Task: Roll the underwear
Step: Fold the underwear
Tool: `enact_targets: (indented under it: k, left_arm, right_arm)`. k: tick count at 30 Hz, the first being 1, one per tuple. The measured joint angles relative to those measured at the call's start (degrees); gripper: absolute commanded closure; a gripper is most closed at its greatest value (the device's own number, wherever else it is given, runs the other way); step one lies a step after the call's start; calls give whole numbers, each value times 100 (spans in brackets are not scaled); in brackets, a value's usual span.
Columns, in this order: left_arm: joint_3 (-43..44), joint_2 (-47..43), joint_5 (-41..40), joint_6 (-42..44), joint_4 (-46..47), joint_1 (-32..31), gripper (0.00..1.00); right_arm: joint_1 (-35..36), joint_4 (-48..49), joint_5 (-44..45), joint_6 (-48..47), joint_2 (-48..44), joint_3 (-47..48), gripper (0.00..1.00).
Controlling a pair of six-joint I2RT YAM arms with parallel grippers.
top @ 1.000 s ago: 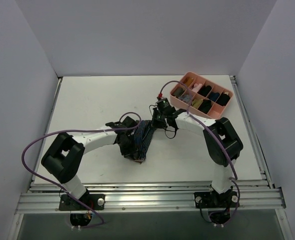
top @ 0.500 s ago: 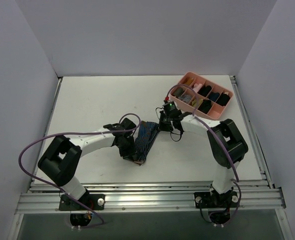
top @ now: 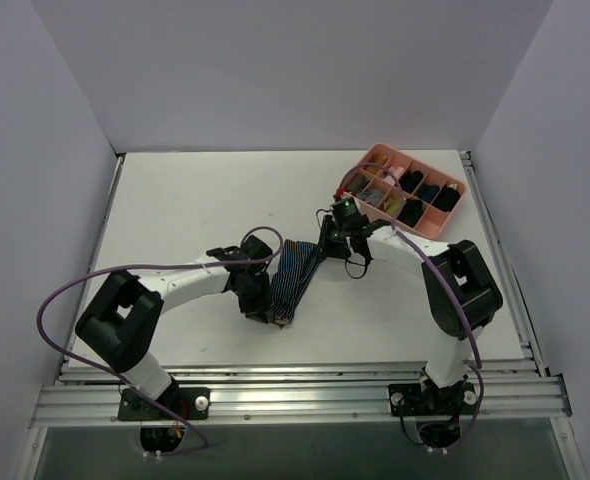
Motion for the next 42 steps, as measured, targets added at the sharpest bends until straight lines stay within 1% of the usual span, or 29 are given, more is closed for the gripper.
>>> enact_targets:
  k: [5,9,15,20,21,23,36,42]
  left_arm:
    - [59,-2,-17,7,-72,-4,69]
    - [271,-59,-133,-4,-282,-4,69]
    - [586,-356,-297,-133,-507,-4,69]
    - [638,-391,-310,-247,-496,-7,69]
    - [638,-374,-308,-282,-481,-7,67]
    - [640,-308,-308,-304,-450,-20,66]
    - [669,422,-284,-542,-92,-428,67]
    - [468,428,-221,-691,210,-457,67]
  right_arm:
    - [-2,-63,17,188,-254,192,73]
    - [-2,-114,24,229,-267,525,72]
    - [-2,-297,28,321,-155,929,72]
    - [-2,-520,72,409,42,1023,73]
    - [0,-566,85,426,92,1023,72]
    - [0,-664,101,466,179,1023,72]
    - [22,-822,146,551,348,1036,72]
    - [52,-800,146,551,514,1115,78]
